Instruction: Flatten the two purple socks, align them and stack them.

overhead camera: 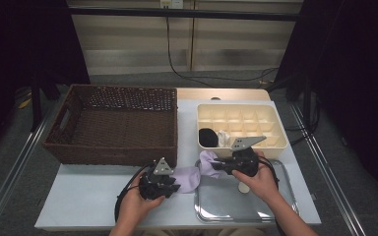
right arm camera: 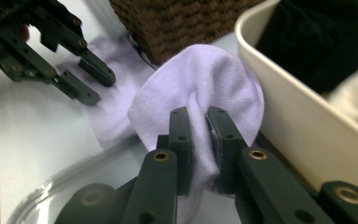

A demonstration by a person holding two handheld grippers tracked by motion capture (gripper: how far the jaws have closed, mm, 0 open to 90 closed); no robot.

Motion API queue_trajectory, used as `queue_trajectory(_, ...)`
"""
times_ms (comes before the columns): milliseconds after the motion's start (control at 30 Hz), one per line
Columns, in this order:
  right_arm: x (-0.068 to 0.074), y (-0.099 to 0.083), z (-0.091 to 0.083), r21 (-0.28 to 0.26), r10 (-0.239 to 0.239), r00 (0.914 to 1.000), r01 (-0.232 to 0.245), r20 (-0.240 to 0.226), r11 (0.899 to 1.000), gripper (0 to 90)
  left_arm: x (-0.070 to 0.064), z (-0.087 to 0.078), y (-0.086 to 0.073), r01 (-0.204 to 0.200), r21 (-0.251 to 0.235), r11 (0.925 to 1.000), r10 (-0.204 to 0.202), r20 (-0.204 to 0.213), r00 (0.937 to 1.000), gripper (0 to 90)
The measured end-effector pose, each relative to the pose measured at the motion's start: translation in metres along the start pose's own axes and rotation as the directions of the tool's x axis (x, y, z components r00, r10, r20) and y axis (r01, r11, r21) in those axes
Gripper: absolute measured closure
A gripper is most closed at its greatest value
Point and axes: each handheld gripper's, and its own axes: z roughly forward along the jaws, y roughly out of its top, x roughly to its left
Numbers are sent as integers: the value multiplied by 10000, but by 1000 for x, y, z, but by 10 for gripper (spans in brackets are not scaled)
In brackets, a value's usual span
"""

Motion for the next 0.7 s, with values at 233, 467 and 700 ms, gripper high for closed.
queue_trajectory(233, 4, 2, 1, 7, -87, 9999, 87, -126, 10000, 816, 0, 0, 0, 74, -41, 10000, -74, 23, 10000, 682)
queue_trajectory(467, 20, 22, 17, -216, -459, 9976, 448, -509, 9988, 816, 1, 0, 0, 92, -43, 9999, -92, 50, 9999, 682)
queue_trajectory(700, 21, 26, 17, 7, -628, 9973, 629, -371, 9980, 815, 1, 0, -1, 110, -93, 9999, -109, 95, 9999, 683)
